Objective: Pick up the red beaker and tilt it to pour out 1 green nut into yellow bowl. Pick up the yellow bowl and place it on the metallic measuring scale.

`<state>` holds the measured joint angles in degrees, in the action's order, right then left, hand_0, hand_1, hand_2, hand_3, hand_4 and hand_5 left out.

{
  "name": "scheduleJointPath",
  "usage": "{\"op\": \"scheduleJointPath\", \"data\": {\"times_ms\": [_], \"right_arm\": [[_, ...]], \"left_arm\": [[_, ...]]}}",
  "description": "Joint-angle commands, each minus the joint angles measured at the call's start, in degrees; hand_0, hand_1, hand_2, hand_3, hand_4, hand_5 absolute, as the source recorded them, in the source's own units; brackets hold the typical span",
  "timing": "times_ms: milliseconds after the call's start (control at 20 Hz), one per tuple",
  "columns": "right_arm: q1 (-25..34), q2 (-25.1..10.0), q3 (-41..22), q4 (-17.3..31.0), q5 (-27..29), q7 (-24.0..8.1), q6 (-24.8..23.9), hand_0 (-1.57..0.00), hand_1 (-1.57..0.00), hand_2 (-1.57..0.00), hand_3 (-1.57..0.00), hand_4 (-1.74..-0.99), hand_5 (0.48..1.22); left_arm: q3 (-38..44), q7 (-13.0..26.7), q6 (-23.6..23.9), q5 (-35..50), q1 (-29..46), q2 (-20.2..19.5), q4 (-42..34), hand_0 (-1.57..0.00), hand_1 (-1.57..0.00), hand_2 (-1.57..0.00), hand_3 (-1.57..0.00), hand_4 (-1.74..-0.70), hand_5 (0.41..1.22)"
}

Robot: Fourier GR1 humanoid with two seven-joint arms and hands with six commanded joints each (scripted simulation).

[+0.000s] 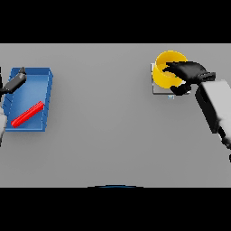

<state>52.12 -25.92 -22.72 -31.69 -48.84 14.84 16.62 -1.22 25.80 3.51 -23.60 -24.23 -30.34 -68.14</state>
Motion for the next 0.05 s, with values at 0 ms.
{"op": "scheduleJointPath", "data": {"times_ms": [0], "right_arm": [[0.28, 0.05, 0.21, 0.37, 0.09, -0.51, 0.22, -0.02, -0.02, -0.03, -0.15, -1.478, 0.738]], "left_arm": [[0.05, 0.44, 0.13, 0.04, -0.25, 0.26, 0.45, 0.00, 0.00, 0.00, 0.00, -0.73, 0.665]]}}
